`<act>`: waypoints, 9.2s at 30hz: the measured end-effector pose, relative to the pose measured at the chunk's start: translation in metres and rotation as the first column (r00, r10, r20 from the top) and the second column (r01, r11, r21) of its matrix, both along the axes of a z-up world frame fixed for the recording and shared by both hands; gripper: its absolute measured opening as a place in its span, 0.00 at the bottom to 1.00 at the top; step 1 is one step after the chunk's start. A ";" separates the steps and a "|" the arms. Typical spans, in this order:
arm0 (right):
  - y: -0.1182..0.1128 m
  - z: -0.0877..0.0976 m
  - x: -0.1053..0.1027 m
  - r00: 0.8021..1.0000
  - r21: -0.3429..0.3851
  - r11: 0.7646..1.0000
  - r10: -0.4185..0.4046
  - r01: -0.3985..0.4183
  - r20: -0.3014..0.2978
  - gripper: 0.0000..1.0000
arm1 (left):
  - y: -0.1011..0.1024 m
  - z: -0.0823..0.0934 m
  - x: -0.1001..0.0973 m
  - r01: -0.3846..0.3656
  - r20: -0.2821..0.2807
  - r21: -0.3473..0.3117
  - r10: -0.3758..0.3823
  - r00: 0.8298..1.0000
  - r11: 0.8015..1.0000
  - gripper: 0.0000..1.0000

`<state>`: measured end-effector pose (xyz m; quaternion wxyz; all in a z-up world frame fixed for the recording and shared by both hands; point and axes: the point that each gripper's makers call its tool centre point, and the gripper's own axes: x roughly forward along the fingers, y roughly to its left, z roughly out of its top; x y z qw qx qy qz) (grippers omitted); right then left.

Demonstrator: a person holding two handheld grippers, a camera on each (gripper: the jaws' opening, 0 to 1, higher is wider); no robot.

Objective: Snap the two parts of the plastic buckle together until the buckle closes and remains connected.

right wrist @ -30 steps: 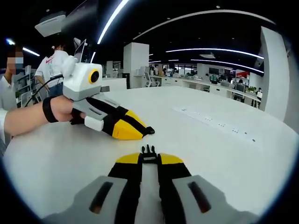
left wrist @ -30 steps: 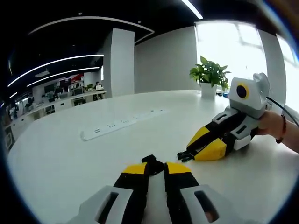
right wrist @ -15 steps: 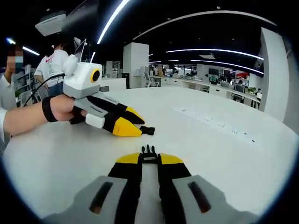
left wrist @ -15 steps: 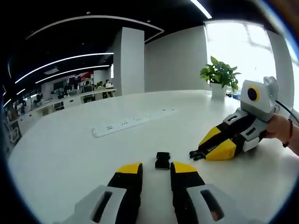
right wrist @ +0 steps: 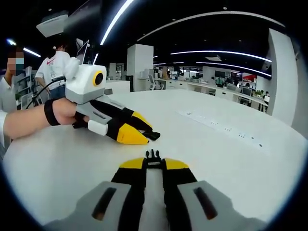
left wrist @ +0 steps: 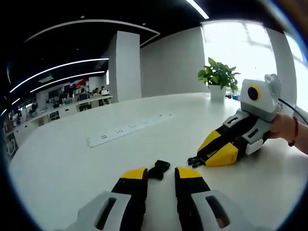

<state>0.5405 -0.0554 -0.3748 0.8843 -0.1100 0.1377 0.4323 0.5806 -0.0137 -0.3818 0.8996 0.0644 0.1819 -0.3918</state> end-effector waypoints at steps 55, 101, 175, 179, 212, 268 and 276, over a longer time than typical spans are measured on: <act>0.001 0.000 0.000 1.000 -0.005 1.000 -0.004 0.004 -0.018 0.12 | 0.006 0.004 -0.001 -0.020 -0.030 -0.018 0.019 0.999 1.000 0.11; 0.004 0.041 0.000 0.999 0.001 1.000 -0.017 0.017 0.041 0.12 | 0.014 0.036 -0.012 -0.027 0.008 -0.008 0.027 1.000 1.000 0.11; 0.020 0.040 -0.038 0.999 -0.001 1.000 0.012 -0.012 0.043 0.12 | 0.033 0.040 -0.064 0.010 0.022 -0.034 -0.009 1.000 0.999 0.12; 0.021 0.039 -0.041 0.999 0.001 1.000 0.016 -0.016 0.043 0.12 | 0.034 0.040 -0.066 0.010 0.016 -0.036 -0.009 1.000 0.999 0.12; 0.024 0.042 -0.060 0.998 0.004 1.000 0.029 -0.029 0.051 0.12 | 0.037 0.037 -0.088 0.027 0.014 -0.039 -0.027 1.000 0.999 0.12; 0.020 0.030 -0.094 0.994 -0.003 0.994 0.106 -0.106 0.025 0.12 | 0.050 0.030 -0.139 0.092 0.008 0.004 -0.092 0.996 0.996 0.12; 0.022 0.035 -0.108 0.992 -0.003 0.993 0.118 -0.118 0.034 0.12 | 0.050 0.030 -0.146 0.093 0.012 0.007 -0.093 0.996 0.996 0.12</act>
